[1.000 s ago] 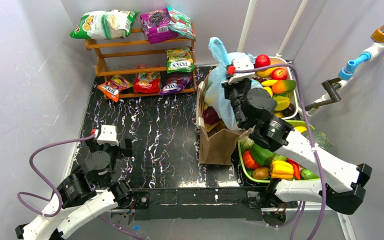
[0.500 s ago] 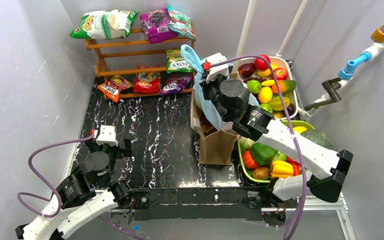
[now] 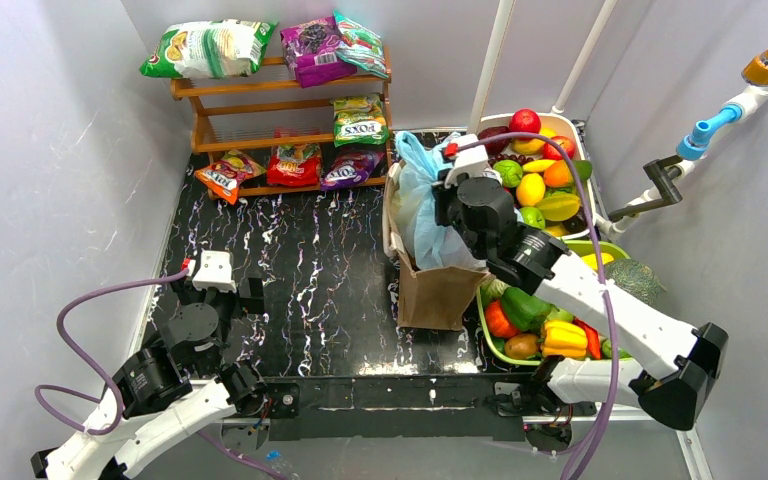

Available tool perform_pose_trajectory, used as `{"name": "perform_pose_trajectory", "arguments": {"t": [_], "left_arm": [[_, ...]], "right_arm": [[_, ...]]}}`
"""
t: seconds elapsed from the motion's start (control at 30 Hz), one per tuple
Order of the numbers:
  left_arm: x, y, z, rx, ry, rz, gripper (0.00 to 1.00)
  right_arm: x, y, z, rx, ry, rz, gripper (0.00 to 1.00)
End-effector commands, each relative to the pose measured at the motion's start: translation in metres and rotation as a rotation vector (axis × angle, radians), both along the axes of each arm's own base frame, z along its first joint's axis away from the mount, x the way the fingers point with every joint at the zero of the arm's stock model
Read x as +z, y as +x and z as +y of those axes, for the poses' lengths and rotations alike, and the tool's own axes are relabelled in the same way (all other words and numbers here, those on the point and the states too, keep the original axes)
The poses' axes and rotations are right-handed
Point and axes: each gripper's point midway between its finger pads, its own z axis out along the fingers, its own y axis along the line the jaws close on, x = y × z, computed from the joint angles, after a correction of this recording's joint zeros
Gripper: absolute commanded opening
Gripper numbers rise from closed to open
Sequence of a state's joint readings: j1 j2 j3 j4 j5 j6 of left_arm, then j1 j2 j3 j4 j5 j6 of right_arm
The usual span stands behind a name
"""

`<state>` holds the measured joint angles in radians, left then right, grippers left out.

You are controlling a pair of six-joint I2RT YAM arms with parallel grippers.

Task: Place the food into the grocery bag and tie it

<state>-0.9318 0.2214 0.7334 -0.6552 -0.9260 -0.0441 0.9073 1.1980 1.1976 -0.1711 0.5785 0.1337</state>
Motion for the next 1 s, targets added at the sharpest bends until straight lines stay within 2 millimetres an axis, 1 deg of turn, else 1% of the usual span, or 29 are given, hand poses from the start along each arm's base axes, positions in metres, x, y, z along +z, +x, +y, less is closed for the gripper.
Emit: {"name": "perform_pose_trajectory", "arguments": {"t": [0.0, 0.1, 0.23, 0.33, 0.43, 0.53, 0.6, 0.73, 0.83, 0.97], "left_arm": [[-0.002, 0.000, 0.000, 0.000, 0.014, 0.005, 0.98], [-0.002, 0.000, 0.000, 0.000, 0.013, 0.004, 0.98], [-0.002, 0.000, 0.000, 0.000, 0.013, 0.005, 0.98], [-0.002, 0.001, 0.000, -0.001, 0.016, 0.007, 0.98], [-0.002, 0.000, 0.000, 0.000, 0.016, 0.006, 0.98], [-0.002, 0.001, 0.000, 0.001, 0.016, 0.007, 0.98], [-0.001, 0.000, 0.000, 0.003, 0.014, 0.004, 0.98], [-0.002, 0.000, 0.000, 0.003, 0.015, 0.004, 0.98], [-0.002, 0.001, 0.000, 0.004, 0.014, 0.005, 0.98], [-0.002, 0.001, 0.000, 0.004, 0.015, 0.004, 0.98]], "right_arm": [[-0.011, -0.007, -0.029, -0.046, 0.044, 0.051, 0.01], [-0.025, -0.010, -0.041, -0.056, 0.029, 0.077, 0.01], [-0.045, -0.014, -0.050, -0.059, 0.016, 0.122, 0.01], [-0.063, -0.014, -0.055, -0.060, 0.010, 0.165, 0.01], [-0.083, -0.016, -0.056, -0.047, 0.011, 0.224, 0.01], [-0.103, -0.026, -0.047, 0.024, 0.007, 0.280, 0.01], [-0.115, -0.031, -0.044, 0.041, 0.014, 0.317, 0.01], [-0.131, -0.043, -0.035, 0.080, 0.057, 0.386, 0.01], [-0.143, -0.055, -0.019, 0.150, 0.114, 0.459, 0.01], [-0.156, -0.075, 0.009, 0.270, 0.208, 0.585, 0.01]]}}
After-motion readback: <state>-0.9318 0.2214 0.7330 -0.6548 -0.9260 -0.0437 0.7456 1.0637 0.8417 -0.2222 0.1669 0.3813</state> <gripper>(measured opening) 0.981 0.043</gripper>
